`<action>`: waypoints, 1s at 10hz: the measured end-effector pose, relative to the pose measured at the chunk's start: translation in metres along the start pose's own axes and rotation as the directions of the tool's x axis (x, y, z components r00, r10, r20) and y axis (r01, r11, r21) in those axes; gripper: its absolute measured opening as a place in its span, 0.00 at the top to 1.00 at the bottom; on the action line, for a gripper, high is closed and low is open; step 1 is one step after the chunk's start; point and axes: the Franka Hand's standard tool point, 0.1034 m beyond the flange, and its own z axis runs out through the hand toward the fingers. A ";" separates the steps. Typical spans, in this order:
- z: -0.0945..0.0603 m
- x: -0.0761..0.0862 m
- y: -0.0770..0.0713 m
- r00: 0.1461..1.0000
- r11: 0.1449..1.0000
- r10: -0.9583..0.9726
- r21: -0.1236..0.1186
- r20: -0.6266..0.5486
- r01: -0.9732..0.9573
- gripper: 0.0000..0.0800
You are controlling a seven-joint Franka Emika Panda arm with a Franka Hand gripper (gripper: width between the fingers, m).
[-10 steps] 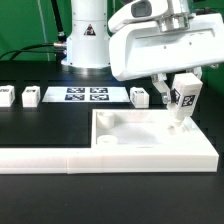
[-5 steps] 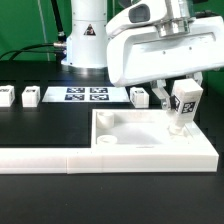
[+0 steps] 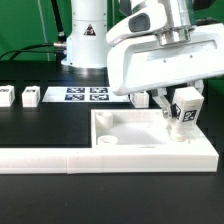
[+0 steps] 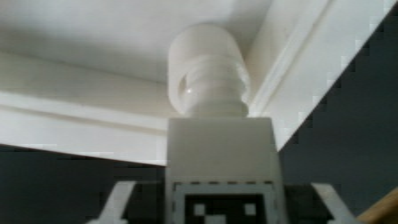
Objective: Assemble square table
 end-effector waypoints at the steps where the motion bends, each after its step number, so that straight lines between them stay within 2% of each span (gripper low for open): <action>1: -0.001 -0.001 0.002 1.000 1.000 0.001 -0.012 -0.022 -0.001 0.64; 3: 0.000 -0.001 0.002 1.000 1.000 0.001 -0.013 -0.024 -0.001 0.64; 6: 0.005 -0.005 0.003 0.998 1.000 0.003 -0.028 -0.055 -0.004 0.64; 10: 0.005 -0.007 0.001 0.993 0.999 -0.006 -0.054 -0.115 0.000 0.64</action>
Offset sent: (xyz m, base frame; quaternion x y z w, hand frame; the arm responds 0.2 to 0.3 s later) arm -0.0017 0.0026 -0.0064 0.0069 0.0250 0.0043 0.9997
